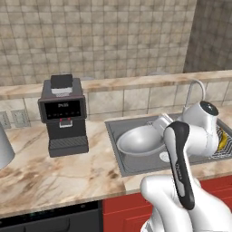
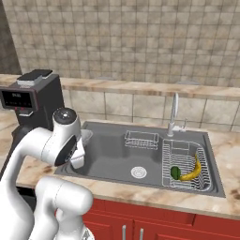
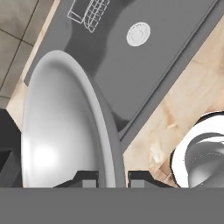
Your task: Dump the avocado and banana from the bowl so the bowl can be washed. Place the bowl in the sink after clearing the leftovers.
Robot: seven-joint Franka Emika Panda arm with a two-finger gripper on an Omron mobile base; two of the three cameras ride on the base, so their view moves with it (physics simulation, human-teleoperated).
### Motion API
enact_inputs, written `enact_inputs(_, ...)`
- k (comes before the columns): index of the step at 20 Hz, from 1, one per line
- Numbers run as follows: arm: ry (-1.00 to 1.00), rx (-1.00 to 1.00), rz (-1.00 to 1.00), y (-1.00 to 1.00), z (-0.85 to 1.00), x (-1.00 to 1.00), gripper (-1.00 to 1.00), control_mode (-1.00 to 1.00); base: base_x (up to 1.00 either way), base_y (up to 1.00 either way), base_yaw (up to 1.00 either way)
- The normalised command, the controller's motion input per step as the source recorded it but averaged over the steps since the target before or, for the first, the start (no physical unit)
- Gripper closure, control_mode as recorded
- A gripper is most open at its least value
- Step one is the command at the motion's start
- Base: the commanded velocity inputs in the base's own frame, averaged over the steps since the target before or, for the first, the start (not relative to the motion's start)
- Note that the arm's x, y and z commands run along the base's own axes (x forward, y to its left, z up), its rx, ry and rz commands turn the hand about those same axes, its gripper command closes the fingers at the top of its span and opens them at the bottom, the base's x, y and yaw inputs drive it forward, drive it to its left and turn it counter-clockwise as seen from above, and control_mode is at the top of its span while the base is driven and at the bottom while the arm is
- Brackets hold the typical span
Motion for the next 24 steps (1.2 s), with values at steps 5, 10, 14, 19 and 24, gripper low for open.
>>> enact_inputs(5,0.01,0.00,-0.36,-0.41,0.00,0.16,1.00,-1.00,0.00,0.00,0.00)
enact_inputs(10,0.10,0.04,-0.49,-0.51,0.00,0.32,1.00,-1.00,0.00,0.00,0.00)
enact_inputs(14,0.17,0.14,-0.52,-0.48,-0.03,0.31,1.00,-1.00,0.00,0.00,0.00)
enact_inputs(19,0.32,0.21,-0.40,-0.29,-0.01,0.49,1.00,-1.00,0.00,0.00,0.00)
enact_inputs(24,0.21,0.19,-0.19,-0.24,-0.04,0.12,1.00,-1.00,0.00,0.00,0.00)
